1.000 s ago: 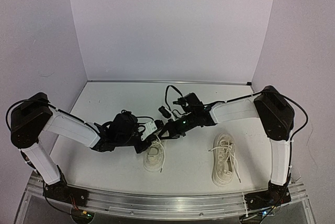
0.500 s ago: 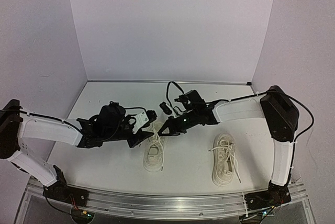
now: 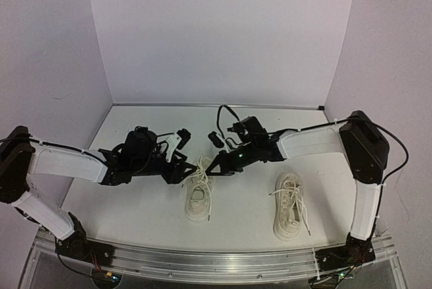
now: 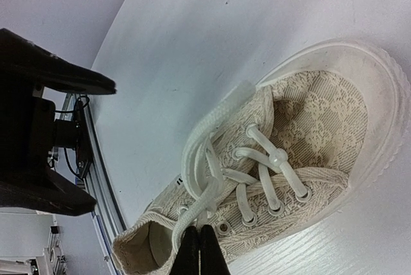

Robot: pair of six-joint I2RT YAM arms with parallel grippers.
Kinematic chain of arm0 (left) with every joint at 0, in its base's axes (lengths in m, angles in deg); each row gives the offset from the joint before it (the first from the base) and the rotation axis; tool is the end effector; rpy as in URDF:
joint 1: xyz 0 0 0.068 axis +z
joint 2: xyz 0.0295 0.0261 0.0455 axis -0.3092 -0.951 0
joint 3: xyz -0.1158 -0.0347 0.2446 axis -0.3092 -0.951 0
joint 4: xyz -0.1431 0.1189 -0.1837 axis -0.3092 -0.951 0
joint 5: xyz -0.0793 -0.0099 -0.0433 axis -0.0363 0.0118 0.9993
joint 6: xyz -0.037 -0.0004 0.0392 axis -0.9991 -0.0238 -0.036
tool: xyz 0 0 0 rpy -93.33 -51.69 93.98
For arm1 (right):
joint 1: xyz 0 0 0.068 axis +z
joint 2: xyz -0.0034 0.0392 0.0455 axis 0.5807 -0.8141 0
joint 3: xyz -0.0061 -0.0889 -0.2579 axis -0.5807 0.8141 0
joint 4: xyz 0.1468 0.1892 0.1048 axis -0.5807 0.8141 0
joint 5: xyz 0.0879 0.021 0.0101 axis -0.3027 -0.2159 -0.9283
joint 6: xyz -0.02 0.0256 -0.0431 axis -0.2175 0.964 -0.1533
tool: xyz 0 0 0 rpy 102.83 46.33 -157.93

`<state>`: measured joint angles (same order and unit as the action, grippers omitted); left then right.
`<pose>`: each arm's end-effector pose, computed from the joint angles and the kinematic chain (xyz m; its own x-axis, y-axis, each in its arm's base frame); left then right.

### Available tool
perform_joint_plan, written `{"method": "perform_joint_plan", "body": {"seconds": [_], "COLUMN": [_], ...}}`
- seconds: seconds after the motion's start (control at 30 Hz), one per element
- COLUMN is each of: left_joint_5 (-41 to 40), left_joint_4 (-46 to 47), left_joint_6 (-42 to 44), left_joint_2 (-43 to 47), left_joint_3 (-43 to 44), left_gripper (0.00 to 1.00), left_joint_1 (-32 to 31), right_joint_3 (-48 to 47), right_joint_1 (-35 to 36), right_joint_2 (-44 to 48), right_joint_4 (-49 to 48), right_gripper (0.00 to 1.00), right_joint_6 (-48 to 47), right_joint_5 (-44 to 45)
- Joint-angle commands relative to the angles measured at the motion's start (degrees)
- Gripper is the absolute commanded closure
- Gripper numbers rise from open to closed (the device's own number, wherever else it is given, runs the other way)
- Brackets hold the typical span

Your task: Tie the shoes

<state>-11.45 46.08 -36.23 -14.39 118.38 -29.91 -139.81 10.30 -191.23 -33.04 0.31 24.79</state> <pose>0.1982 -0.2268 0.2010 -0.2932 0.3585 -0.8863 0.8237 0.5653 -0.0439 0.2816 0.3229 0.1763 -0.7646 -0.3588 -0.5354 -0.6411 0.3378 0.6891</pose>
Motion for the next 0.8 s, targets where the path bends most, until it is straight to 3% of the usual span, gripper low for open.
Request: {"method": "perform_joint_plan", "body": {"seconds": [0.0,0.3,0.77], "left_joint_5": [5.2,7.7,13.2], "left_joint_4": [6.5,14.2,19.9], "left_joint_6": [-10.8,-19.7,-25.2], "left_joint_2": [-3.8,-9.3,-15.8], "left_joint_3": [2.9,3.2,4.7], "left_gripper": [0.43,0.44,0.53], "left_joint_1": [0.5,1.8,4.1], "right_joint_3": [0.2,0.6,1.4], "right_joint_1": [0.3,0.4,0.8], "right_joint_2": [3.3,4.0,4.4], "right_joint_4": [-1.5,-1.7,-2.6], "right_gripper": [1.0,1.0,1.0], "right_joint_6": [-1.0,-0.8,-0.2], "right_joint_5": [0.7,0.4,0.4]}}
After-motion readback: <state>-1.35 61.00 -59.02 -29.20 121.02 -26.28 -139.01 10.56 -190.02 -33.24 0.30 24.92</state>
